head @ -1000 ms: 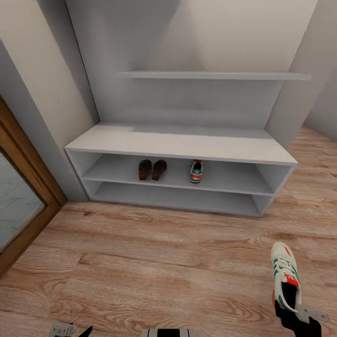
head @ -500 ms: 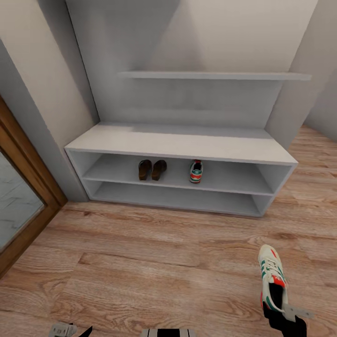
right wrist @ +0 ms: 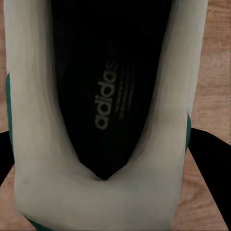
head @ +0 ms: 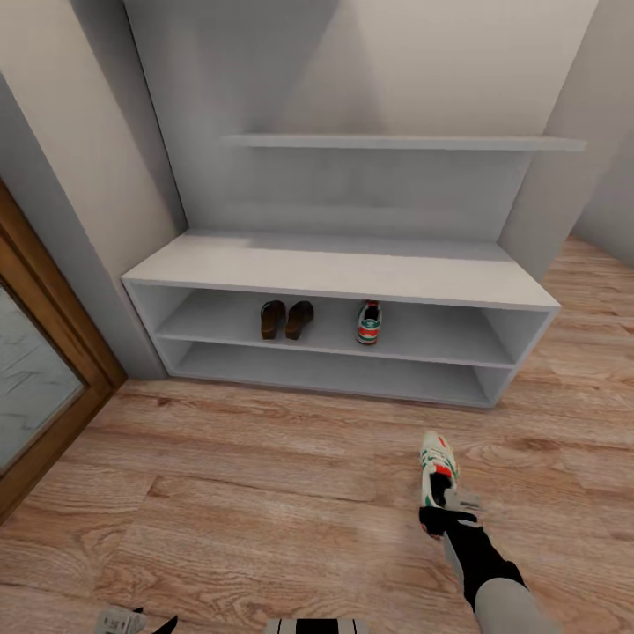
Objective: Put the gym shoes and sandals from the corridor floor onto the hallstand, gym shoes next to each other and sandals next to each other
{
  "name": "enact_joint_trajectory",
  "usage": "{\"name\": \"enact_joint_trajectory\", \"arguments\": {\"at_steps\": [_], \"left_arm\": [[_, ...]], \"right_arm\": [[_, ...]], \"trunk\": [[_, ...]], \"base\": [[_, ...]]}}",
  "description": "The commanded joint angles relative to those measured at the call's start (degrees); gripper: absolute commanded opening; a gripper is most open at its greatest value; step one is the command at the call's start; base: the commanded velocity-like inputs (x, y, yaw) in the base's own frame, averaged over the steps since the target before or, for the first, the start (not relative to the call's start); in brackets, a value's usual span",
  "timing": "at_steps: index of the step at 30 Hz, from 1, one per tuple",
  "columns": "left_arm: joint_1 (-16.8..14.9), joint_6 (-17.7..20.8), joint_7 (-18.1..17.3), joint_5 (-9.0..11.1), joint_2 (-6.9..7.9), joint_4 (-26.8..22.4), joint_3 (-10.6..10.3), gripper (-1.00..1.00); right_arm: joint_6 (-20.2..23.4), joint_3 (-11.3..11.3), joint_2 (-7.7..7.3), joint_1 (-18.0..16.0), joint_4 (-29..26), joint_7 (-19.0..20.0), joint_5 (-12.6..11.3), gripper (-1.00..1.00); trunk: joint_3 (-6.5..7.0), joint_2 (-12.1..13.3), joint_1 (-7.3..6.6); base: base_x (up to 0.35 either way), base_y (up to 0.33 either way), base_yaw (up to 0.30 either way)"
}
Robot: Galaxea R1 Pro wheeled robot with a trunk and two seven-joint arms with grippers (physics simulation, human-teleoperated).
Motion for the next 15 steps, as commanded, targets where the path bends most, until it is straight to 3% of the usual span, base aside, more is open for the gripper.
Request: {"name": "enact_joint_trajectory", "arguments": {"at_steps": [1, 5, 13, 14, 15], "left_arm": [[0.0, -0.1, -0.7, 0.2, 0.00, 0.1, 0.2, 1.00], [0.0, -0.1, -1.2, 0.1, 0.00, 0.1, 0.0, 1.00], [0.0, -0.1, -1.5, 0.1, -0.01, 0.1, -0.2, 1.00], [0.0, -0.1, -1.5, 0.0, -0.06, 0.1, -0.2, 1.00], [0.0, -0.1, -1.5, 0.0, -0.06, 0.1, -0.2, 1.00]], "right_arm": [[1.0, 0.7, 1.85, -1.4, -0.1, -2.5, 0.6, -1.00], [2.0, 2.8, 5.45, -4.2, 0.0, -8.2, 0.5, -1.00], [3.2, 4.5, 5.45, -9.9, 0.4, -12.3, 0.4, -1.00], [5.2, 4.6, 5.45, -12.4, 0.2, -12.6, 0.4, -1.00], [5.5, 4.6, 5.45, -12.7, 0.1, -12.6, 0.4, -1.00]], "trunk": [[-0.05, 0.0, -0.01], [-0.05, 0.0, -0.01], [-0.05, 0.0, -0.01], [-0.05, 0.0, -0.01], [-0.05, 0.0, -0.01]], "base": [[0.000, 0.000, 0.000], [0.000, 0.000, 0.000], [0.000, 0.000, 0.000], [0.000, 0.000, 0.000], [0.000, 0.000, 0.000]]}}
